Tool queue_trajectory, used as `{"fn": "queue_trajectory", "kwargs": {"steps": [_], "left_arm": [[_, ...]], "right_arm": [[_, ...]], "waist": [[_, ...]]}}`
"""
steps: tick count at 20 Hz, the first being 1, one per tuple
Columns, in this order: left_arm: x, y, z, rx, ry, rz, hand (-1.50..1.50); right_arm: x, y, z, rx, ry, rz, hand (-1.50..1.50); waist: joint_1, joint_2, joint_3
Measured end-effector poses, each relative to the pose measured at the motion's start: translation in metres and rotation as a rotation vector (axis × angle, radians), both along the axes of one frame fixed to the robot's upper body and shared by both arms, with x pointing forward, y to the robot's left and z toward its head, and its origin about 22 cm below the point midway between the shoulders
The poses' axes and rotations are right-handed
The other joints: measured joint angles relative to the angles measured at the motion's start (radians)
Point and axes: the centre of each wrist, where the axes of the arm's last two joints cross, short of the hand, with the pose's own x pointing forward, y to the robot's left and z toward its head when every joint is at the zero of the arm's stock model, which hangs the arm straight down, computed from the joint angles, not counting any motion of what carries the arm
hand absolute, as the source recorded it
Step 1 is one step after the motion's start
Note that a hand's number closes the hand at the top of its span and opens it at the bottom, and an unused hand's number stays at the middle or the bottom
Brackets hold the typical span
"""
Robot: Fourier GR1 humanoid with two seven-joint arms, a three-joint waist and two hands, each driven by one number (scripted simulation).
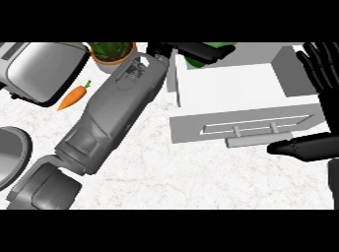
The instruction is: Pick up the cup, place it into the drawer and close the drawer
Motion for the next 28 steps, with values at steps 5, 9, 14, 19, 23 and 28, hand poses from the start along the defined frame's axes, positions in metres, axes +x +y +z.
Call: {"fn": "queue_trajectory", "kwargs": {"steps": [5, 9, 14, 19, 23, 28], "left_arm": [[0.0, 0.0, -0.015, 0.106, 0.09, -0.04, 1.5], [-0.002, 0.001, -0.025, 0.155, 0.128, -0.061, -1.5], [-0.005, 0.005, -0.039, 0.107, 0.127, -0.071, -1.5], [-0.008, 0.006, -0.04, -0.028, 0.101, -0.101, -1.5], [-0.008, 0.002, -0.03, -0.146, 0.047, -0.12, -1.5], [-0.007, 0.003, -0.028, -0.238, 0.003, -0.08, -1.5]], "right_arm": [[0.005, 0.006, 0.003, -0.007, -0.009, 0.028, -1.5], [0.009, 0.012, 0.006, -0.007, -0.02, 0.065, -1.5], [0.012, 0.024, 0.01, -0.007, -0.034, 0.143, -1.5], [0.016, 0.041, 0.011, -0.005, -0.021, 0.335, 1.5], [0.014, 0.051, 0.005, -0.054, 0.027, 0.51, 1.5], [0.006, 0.049, 0.001, -0.298, 0.126, 0.613, -1.5]], "waist": [[-0.035, 0.01, 0.0], [-0.067, 0.017, 0.001], [-0.098, 0.027, 0.0], [-0.108, 0.033, -0.001], [-0.098, 0.026, -0.002], [-0.064, 0.011, -0.002]]}}
